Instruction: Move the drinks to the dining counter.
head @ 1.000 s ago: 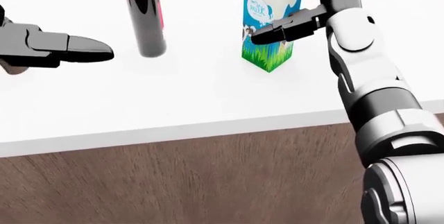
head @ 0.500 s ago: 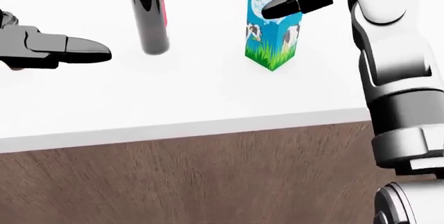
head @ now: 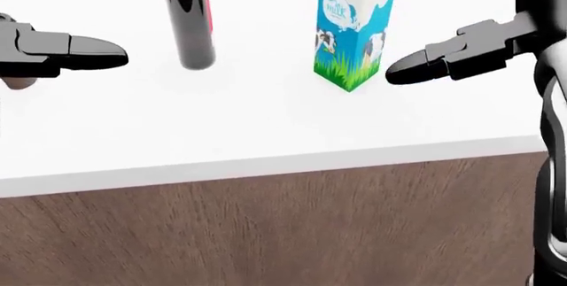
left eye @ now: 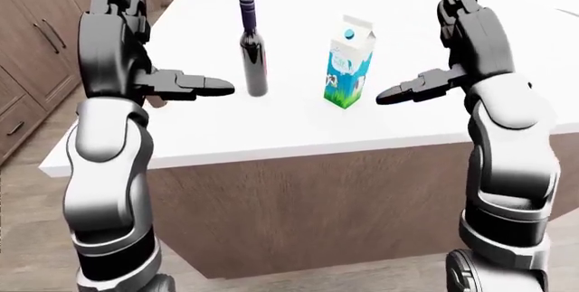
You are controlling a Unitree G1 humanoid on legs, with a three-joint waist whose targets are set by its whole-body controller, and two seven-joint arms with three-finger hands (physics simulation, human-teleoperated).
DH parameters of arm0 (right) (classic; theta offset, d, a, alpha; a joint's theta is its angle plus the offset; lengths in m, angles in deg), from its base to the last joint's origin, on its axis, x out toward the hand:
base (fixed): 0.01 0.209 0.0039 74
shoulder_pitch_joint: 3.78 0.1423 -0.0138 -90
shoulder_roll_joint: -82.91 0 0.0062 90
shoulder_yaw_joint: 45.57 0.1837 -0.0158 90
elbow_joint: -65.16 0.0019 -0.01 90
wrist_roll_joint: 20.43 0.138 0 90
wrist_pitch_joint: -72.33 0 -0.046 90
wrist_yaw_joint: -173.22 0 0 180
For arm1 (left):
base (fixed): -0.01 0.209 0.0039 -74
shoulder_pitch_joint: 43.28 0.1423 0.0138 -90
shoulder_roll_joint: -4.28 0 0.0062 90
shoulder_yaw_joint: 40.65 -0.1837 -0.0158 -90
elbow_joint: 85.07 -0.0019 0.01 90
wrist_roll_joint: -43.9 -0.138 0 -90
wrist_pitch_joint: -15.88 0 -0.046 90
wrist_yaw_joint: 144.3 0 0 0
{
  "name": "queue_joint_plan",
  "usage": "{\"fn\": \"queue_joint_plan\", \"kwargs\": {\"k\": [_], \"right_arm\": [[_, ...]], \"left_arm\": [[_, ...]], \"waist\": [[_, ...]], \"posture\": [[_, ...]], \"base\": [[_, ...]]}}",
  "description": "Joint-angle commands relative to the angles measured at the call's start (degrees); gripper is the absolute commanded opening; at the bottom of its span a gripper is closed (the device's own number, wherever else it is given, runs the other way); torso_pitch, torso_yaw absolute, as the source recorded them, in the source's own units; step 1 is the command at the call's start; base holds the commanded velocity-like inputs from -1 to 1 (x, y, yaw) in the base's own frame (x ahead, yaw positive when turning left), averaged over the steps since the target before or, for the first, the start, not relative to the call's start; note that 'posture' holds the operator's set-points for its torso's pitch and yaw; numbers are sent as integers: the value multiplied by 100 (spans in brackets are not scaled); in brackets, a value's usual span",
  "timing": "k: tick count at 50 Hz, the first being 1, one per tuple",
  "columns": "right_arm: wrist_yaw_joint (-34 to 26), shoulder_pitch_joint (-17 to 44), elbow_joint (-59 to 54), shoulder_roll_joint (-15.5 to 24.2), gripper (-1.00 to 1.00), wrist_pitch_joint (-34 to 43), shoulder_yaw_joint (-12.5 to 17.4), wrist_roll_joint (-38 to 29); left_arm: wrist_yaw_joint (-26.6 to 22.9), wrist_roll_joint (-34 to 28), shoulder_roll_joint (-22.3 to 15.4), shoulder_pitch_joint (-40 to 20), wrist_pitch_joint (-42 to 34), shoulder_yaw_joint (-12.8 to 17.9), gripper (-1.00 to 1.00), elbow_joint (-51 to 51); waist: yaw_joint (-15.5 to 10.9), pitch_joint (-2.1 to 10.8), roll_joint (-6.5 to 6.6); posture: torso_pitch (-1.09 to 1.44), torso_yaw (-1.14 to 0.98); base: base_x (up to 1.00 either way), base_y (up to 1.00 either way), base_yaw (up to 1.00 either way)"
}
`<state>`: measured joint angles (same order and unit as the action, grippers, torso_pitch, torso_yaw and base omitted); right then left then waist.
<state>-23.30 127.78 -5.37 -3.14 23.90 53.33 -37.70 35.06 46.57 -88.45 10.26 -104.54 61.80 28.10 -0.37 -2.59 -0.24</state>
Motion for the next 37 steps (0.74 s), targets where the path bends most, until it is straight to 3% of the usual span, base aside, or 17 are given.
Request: {"fn": "queue_joint_plan", "kwargs": {"k": [1,18,37], "right_arm": [[-27,114,318,75,100,7,79,-103],[-517,-226,1655,153,100,868,149,-579],[-681,-81,1901,328,100,1058,267,-786]], "left_arm": [[40,2,-79,-150,161,71,100,143],[100,241,-474,-185,-58,372,100,291],[116,404,-939,202,-75,879,100,405]], "waist": [[0,148,0],[23,135,31],[42,111,78]], "posture": [[0,0],[0,0],[0,0]], "base": [[0,0,0],[0,0,0],[0,0,0]]}}
